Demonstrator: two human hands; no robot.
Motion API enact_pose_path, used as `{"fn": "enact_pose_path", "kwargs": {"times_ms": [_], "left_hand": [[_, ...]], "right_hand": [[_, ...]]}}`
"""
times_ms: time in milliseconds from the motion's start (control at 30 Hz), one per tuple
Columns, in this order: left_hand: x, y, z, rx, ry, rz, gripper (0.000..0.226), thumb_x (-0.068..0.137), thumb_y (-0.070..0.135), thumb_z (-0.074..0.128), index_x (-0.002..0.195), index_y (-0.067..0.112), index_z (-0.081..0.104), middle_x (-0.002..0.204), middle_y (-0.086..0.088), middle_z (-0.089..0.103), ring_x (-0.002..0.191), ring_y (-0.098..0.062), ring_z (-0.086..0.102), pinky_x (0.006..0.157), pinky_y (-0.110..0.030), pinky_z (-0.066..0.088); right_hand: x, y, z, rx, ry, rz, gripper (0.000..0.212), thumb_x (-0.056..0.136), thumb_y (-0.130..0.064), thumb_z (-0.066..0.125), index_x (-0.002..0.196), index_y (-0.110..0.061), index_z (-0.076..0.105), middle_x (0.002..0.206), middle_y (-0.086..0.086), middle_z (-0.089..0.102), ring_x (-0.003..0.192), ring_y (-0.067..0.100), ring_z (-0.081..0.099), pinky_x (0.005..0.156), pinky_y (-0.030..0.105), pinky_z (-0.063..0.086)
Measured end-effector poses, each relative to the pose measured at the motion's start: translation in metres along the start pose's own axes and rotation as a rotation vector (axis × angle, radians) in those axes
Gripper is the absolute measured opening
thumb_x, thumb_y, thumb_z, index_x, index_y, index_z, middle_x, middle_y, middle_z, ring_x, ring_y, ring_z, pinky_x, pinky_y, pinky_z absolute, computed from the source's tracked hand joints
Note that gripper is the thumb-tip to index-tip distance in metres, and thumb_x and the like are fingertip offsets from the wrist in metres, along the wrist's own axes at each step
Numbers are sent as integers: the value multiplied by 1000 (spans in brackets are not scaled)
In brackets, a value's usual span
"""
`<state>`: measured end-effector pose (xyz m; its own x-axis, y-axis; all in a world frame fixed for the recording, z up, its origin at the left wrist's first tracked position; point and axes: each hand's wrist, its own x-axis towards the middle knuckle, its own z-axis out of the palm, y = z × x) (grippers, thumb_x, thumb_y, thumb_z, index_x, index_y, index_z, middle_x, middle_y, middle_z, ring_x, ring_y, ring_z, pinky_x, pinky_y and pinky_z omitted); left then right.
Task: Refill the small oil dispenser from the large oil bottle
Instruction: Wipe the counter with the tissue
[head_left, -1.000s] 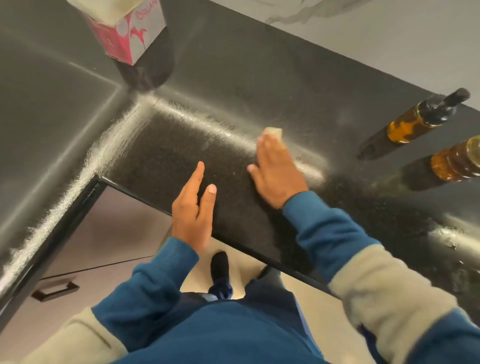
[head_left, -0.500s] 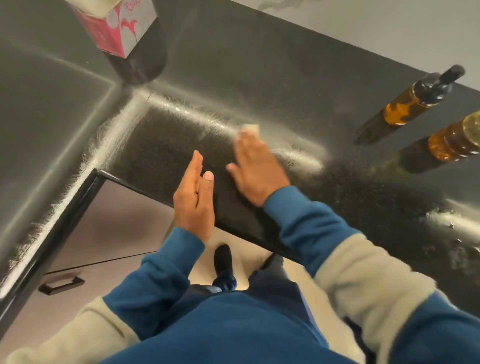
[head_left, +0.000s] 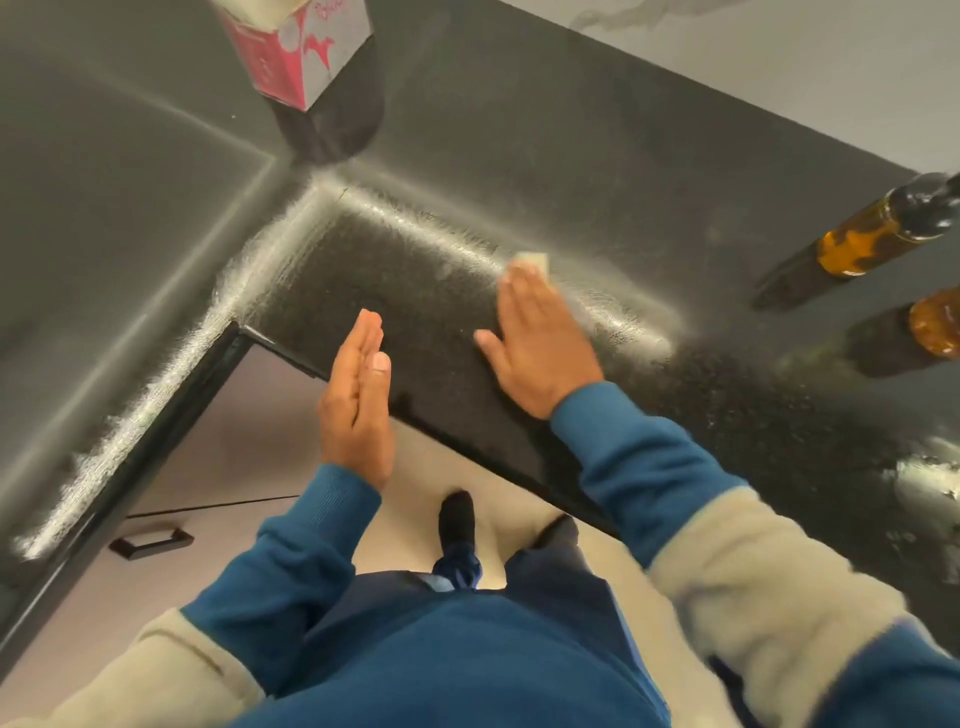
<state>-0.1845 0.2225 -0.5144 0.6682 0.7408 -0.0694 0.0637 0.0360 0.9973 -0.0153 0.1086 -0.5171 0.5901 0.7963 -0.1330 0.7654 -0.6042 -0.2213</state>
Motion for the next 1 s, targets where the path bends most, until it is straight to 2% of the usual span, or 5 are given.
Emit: {"fn": "enact_pose_path", "kwargs": {"times_ms": [133,267,533,833,1000], "left_hand": [[6,2,-5,-4,62,53,57,97,34,43,149,12,33,155,-10,40,145,-17,39,121,-38,31],[9,0,-11,-17,81,59,59,96,36,43,149,13,32,157,-9,38,146,-16,37,121,-37,29],[12,-4,-17,-154,113,-21,58,98,24,38,153,10,29,158,-4,36,144,-13,40,119,-29,31],[14,-1,-12,-120,164,9,61,98,33,41,154,13,27,158,-2,35,145,-15,37,122,-39,29],[2,-8,2,42,-12,131,54,101,31,39,152,18,27,162,-5,30,150,-19,28,123,-53,22]], "right_hand": [[-8,-78,21,9,-37,-294,71,100,-45,34,153,1,23,161,20,20,151,33,11,123,47,13],[-46,-52,12,-16,-164,-499,69,103,-48,26,157,-7,16,164,12,13,153,25,7,125,39,4],[89,26,-19,-72,-26,-38,84,94,-55,12,151,6,23,159,26,22,150,36,14,123,45,13],[-23,-64,13,6,-148,-459,71,101,-49,26,156,-5,17,164,14,16,153,27,8,124,42,8],[-16,41,-12,-87,-84,-174,77,98,-54,17,156,-4,15,164,16,11,153,28,6,124,44,13]]}}
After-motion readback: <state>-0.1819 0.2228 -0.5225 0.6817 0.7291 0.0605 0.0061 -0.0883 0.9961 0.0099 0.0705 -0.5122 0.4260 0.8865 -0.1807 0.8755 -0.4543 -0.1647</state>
